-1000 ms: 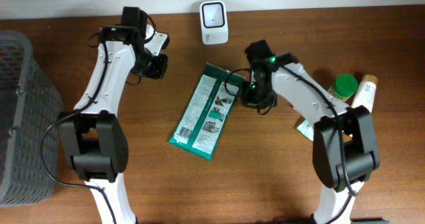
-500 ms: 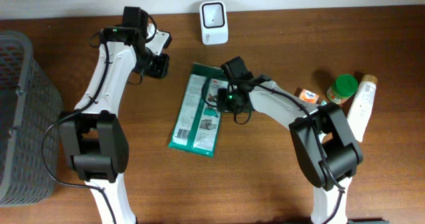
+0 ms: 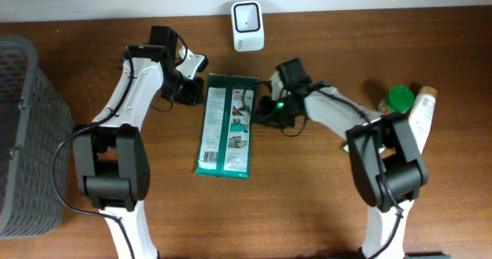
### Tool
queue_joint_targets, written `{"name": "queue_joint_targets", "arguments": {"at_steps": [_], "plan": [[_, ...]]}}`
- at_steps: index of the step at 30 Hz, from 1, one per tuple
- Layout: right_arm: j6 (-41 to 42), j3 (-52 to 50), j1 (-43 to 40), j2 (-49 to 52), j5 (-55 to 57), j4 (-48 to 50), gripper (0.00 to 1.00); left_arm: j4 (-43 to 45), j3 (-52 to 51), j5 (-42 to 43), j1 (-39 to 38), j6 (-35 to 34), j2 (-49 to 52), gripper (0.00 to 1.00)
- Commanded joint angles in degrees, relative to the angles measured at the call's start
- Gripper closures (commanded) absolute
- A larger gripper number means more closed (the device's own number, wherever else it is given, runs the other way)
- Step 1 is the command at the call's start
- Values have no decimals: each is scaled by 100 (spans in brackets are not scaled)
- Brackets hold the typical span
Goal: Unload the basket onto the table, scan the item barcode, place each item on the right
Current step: 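Grasp the gloves pack edges with both grippers and lift it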
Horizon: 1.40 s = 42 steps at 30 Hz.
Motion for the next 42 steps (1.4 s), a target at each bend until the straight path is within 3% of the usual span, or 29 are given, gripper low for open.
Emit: {"name": "queue_joint_targets", "arguments": {"at_steps": [1,6,19,32,42], "plan": [[-227,-20,24,-107,-472,-103,68,247,-380,487,-33,13,35,91],[-223,-179,181,-28,-472,-33,68,616,-789,925,-39,11,37,91],[-68,-592,199,-13,-754,168,67,1318,-1473,721,-70,-70,361,94],[1025,-1355,610,-13,-1141,2697,57,1298,-1473,627,-70,-533,848,97],[1027,-1353,420,-13,-1137,3805,56,1290,-1473,627,-70,-531,848,97]]}}
